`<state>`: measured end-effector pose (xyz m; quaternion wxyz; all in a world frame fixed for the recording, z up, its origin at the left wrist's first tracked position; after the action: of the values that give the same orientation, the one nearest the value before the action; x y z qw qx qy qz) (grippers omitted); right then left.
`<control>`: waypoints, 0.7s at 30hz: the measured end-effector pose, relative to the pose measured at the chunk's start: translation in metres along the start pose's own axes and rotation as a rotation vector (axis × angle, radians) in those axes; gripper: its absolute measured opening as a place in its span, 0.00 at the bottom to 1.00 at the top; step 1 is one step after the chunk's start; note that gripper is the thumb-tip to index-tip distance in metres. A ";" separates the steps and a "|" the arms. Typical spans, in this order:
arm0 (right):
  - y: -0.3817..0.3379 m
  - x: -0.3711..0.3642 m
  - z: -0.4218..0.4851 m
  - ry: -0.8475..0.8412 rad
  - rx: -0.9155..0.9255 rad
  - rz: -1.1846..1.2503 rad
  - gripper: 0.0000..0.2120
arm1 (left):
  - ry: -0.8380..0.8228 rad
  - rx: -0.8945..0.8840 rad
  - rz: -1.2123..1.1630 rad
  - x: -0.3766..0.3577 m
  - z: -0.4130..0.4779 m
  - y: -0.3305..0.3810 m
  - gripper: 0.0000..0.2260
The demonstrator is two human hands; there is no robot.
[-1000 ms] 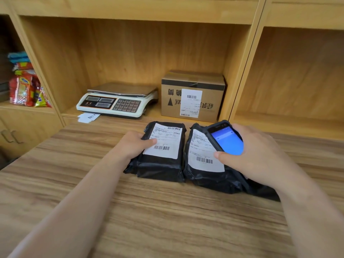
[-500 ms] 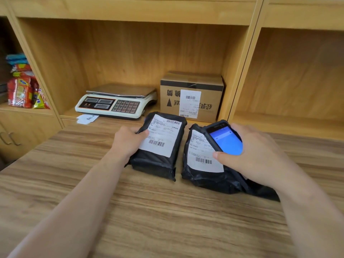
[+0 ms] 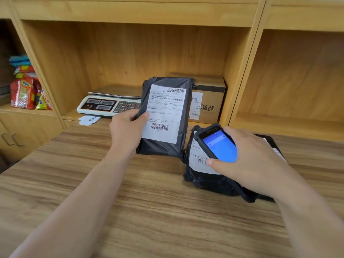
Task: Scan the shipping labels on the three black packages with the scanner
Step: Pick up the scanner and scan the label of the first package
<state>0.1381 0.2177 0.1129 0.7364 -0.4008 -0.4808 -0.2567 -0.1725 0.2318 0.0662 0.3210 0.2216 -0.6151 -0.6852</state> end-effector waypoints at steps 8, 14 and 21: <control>-0.009 -0.002 -0.005 -0.025 0.032 0.043 0.34 | 0.087 -0.087 0.018 0.006 -0.010 0.019 0.05; -0.017 0.002 -0.009 -0.021 0.051 0.026 0.34 | 0.127 -0.201 0.015 0.010 -0.019 0.035 0.05; -0.025 0.004 -0.012 -0.022 0.061 0.011 0.34 | 0.172 -0.266 0.018 0.014 -0.027 0.046 0.05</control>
<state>0.1259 0.1942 0.1224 0.7443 -0.3837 -0.4944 -0.2334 -0.1553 0.2014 0.1091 0.4051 0.2293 -0.4912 -0.7363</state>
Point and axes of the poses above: each hand's wrist, its own z-axis towards the middle knuckle, its own x-axis out of the back of the hand, y = z × x, the point moved 8 cm from there along z, towards the middle knuckle, and after that the axes turned 10 degrees about x, right-handed, at the moved point
